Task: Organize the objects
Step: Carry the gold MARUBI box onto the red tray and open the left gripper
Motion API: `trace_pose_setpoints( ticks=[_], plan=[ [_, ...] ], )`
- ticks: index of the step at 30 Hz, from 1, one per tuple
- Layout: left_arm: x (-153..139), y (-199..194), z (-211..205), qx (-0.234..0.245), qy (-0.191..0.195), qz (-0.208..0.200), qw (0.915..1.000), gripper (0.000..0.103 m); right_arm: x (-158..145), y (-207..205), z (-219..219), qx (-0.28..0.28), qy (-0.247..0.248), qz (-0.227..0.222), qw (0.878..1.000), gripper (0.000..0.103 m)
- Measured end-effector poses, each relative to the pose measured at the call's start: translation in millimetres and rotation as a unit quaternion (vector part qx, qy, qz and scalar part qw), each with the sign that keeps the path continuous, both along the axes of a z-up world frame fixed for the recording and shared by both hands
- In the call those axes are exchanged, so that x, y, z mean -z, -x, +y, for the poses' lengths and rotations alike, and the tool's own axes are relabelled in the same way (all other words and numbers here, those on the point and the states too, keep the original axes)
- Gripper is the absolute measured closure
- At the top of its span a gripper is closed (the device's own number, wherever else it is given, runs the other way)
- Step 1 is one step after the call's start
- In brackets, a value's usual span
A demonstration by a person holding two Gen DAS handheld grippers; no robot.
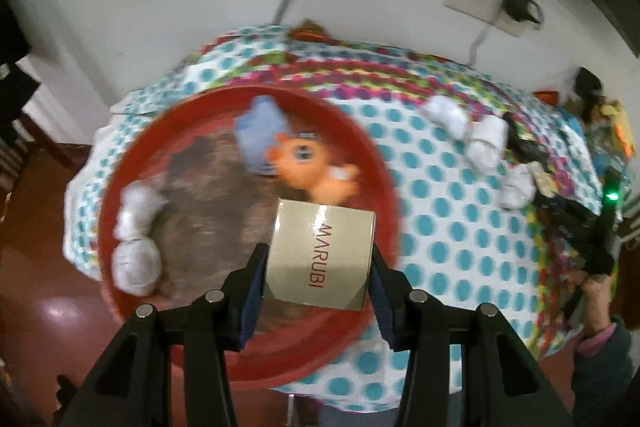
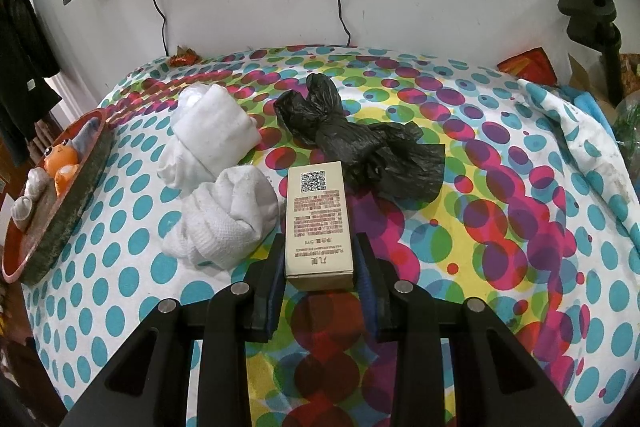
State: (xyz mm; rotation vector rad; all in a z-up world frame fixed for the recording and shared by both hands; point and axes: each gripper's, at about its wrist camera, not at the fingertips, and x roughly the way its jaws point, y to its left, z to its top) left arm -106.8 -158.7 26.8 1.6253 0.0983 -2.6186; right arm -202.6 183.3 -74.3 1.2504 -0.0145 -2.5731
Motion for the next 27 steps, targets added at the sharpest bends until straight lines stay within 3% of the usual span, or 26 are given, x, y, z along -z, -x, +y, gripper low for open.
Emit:
trace_pose_setpoints(
  ticks=[13, 21, 27],
  plan=[
    [42, -17, -79, -0.069, -0.016, -0.035, 0.9969, 0.055, 0, 0, -2, -0.001, -0.015, 0.002, 1.000, 0.072],
    [66, -25, -98, -0.075, -0.032, -0.054, 0.9952, 0.055, 1, 1, -2, -0.001, -0.024, 0.004, 1.000, 0.072],
    [74, -28, -107, -0.079, -0.021, -0.059, 0.9949, 0.055, 1, 1, -3, -0.002, -0.029, 0.005, 1.000, 0.072]
  ],
)
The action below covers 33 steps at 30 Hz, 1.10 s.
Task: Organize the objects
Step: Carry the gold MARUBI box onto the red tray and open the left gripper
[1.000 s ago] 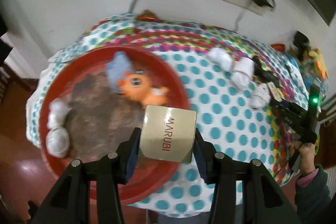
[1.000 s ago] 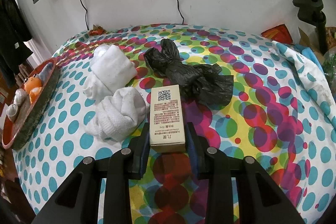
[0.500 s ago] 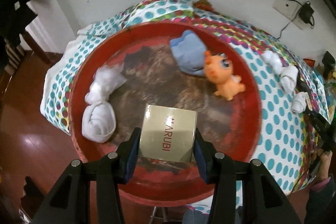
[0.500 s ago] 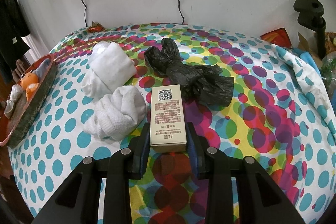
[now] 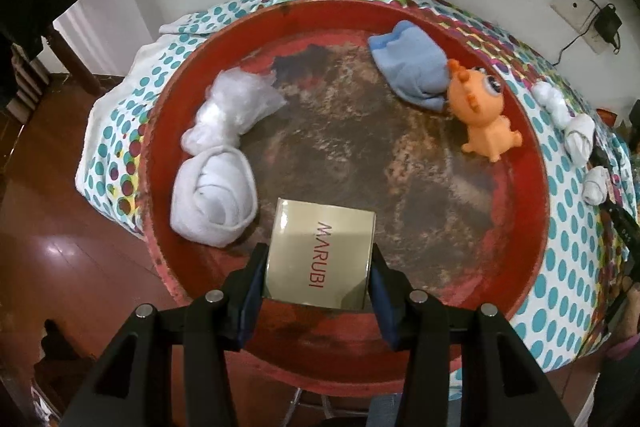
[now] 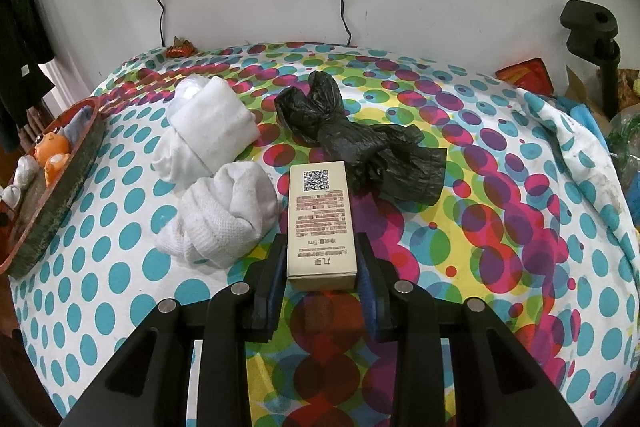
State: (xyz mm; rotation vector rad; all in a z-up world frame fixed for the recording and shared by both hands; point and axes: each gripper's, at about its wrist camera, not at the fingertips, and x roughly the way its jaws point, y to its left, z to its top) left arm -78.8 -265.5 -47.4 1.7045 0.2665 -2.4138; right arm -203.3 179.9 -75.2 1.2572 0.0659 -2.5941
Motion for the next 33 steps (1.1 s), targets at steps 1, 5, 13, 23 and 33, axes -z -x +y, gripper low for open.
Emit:
trace_pose_setpoints(
  ticks=[1, 5, 13, 23, 33],
  plan=[
    [1, 0, -2, 0.000, 0.001, 0.000, 1.0000, 0.055, 0, 0, -1, 0.000, -0.002, 0.000, 1.000, 0.072],
    [4, 0, -8, -0.004, 0.001, -0.001, 1.0000, 0.055, 0, 0, -2, 0.000, -0.007, 0.001, 1.000, 0.072],
    [8, 1, -18, -0.008, -0.006, -0.004, 0.9999, 0.054, 0, -1, -5, 0.000, -0.016, 0.002, 1.000, 0.072],
    [4, -2, -11, 0.014, 0.006, -0.004, 0.9999, 0.053, 0, -1, -8, 0.000, -0.028, 0.004, 1.000, 0.072],
    [-27, -18, 3, 0.020, 0.047, 0.049, 0.9975, 0.045, 0, -1, -8, -0.001, -0.033, 0.004, 0.999, 0.072]
  ],
)
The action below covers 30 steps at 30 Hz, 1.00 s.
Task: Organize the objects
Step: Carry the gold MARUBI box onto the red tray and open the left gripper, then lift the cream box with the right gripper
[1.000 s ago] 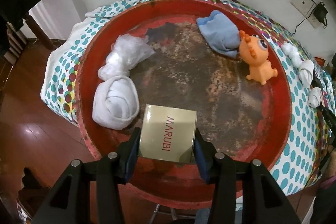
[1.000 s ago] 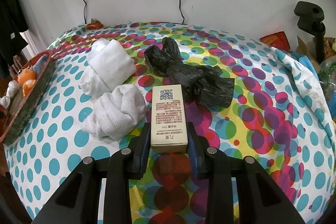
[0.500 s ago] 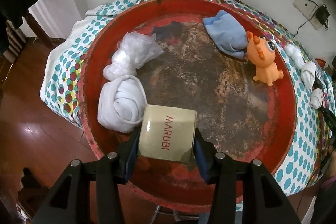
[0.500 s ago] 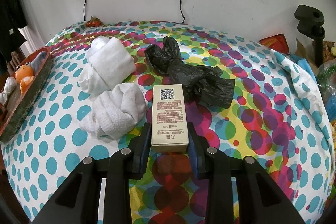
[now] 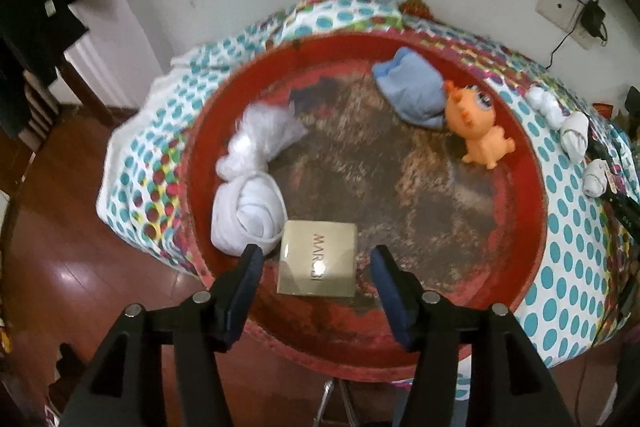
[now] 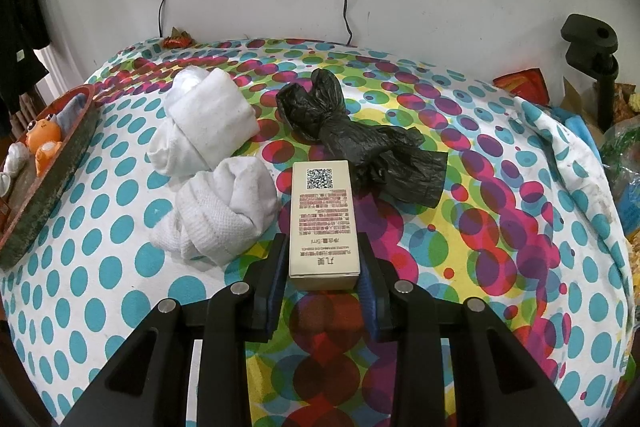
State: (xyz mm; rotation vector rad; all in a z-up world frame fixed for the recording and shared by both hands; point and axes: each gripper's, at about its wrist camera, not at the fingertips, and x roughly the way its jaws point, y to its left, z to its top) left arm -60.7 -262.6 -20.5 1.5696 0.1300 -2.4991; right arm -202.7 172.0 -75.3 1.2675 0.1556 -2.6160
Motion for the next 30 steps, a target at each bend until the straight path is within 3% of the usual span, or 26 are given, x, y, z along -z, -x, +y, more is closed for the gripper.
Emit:
trace_pose_setpoints(
  ticks=[12, 25, 30],
  plan=[
    [2, -7, 46, 0.019, -0.006, 0.051, 0.9985, 0.045, -1, -1, -3, 0.003, -0.008, 0.003, 1.000, 0.074],
    [16, -21, 43, 0.019, -0.015, 0.090, 0.9956, 0.045, -2, -5, -14, 0.000, -0.052, 0.018, 0.998, 0.075],
    [12, -25, 49, 0.029, 0.006, 0.105, 0.9940, 0.045, -3, -7, -17, 0.001, -0.069, 0.027, 0.997, 0.075]
  ],
)
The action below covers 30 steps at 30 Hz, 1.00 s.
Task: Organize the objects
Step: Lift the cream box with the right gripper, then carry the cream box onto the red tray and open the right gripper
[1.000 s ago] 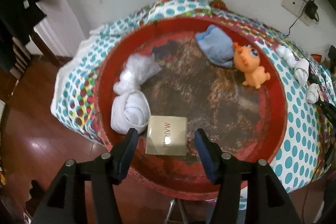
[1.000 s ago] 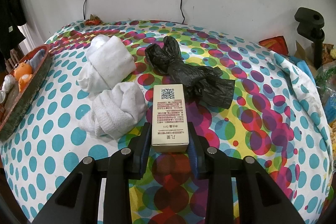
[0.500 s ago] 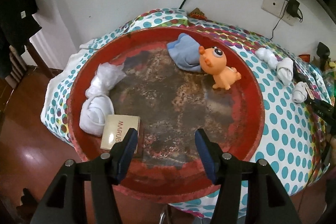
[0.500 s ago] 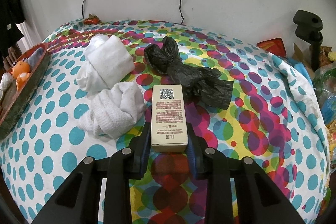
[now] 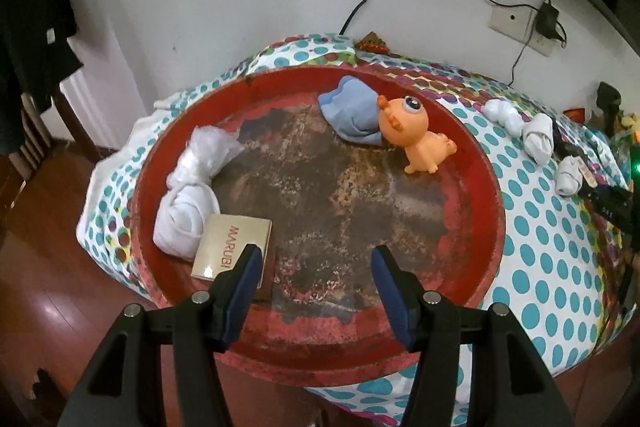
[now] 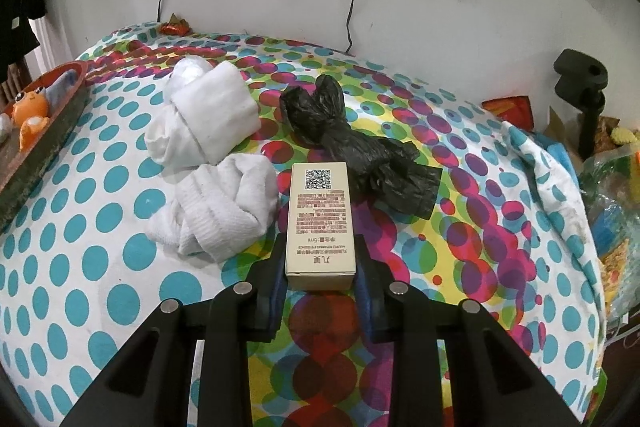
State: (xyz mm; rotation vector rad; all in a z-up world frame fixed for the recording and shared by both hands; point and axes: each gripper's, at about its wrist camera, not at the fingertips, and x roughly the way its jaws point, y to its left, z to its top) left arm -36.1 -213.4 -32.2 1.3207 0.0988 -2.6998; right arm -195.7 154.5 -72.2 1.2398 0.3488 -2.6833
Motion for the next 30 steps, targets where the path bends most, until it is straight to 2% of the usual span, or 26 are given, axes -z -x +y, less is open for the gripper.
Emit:
trace_pose_setpoints(
  ticks=[7, 13, 16, 22, 30],
  plan=[
    [-1, -1, 3, -0.005, 0.008, 0.006, 0.9999, 0.045, -6, -10, -1, 0.017, 0.003, 0.003, 1.000, 0.075],
    [-4, -3, 0, -0.012, 0.001, 0.010, 0.9999, 0.045, -31, -24, -7, 0.014, 0.022, 0.019, 0.999, 0.075],
    [-6, -4, 2, -0.015, 0.010, 0.018, 0.9997, 0.045, -44, -28, -16, 0.006, 0.036, 0.026, 0.999, 0.075],
    [-7, -4, 3, -0.014, 0.026, 0.020, 0.9993, 0.045, -66, -37, -52, -0.030, 0.055, 0.033, 0.997, 0.075],
    [-9, -6, -5, -0.025, 0.018, 0.023, 0.9993, 0.045, -73, -47, -121, -0.100, 0.051, 0.027, 0.993, 0.075]
  ],
)
